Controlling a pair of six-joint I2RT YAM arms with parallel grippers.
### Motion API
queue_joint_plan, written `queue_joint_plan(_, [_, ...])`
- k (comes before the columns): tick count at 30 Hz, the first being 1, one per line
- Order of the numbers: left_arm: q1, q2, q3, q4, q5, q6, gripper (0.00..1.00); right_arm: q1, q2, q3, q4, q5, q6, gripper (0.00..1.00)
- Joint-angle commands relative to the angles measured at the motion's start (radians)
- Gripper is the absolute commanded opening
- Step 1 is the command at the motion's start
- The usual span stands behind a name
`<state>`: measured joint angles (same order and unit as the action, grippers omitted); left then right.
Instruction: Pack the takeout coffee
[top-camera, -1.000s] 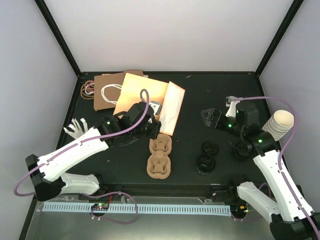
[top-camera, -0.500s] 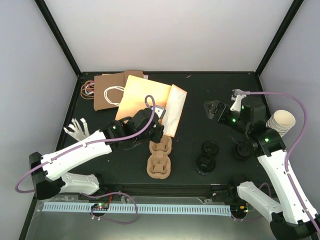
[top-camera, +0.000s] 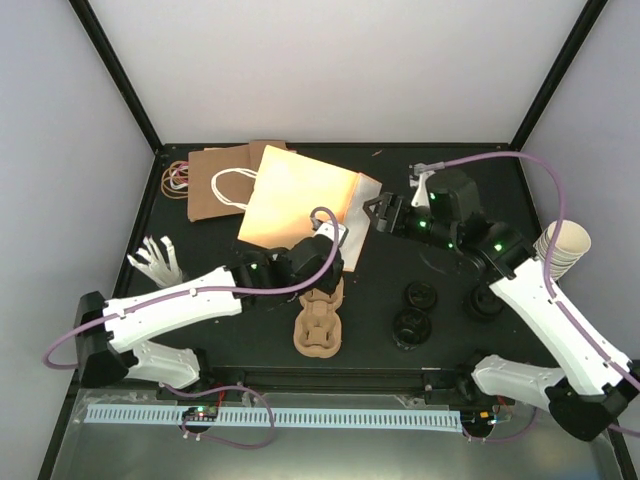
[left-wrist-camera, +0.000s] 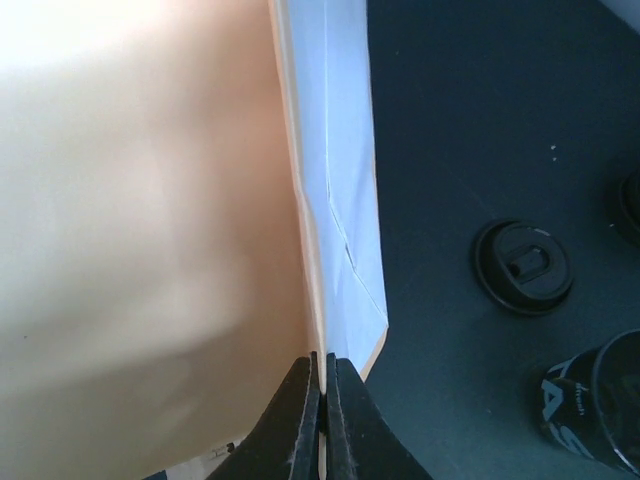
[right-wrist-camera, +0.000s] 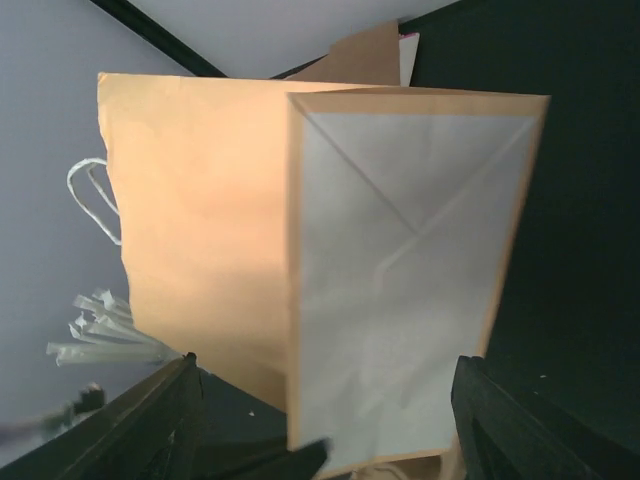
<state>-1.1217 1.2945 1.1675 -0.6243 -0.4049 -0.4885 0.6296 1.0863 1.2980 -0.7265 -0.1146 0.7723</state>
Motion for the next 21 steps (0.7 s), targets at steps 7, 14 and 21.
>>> queue_joint_plan(7, [-0.070, 0.071, 0.033, 0.034, -0.157, 0.030, 0.02, 0.076, 0.132, 0.088, -0.033, 0.113, 0.091, 0.56])
queue_joint_plan(14, [-0.091, 0.076, 0.032, 0.071, -0.172, 0.054, 0.02, 0.085, 0.156, 0.067, -0.024, 0.113, 0.119, 0.49])
queue_joint_plan(21, [-0.100, 0.087, 0.029, 0.093, -0.179, 0.070, 0.01, 0.100, 0.160, 0.033, -0.006, 0.089, 0.130, 0.43])
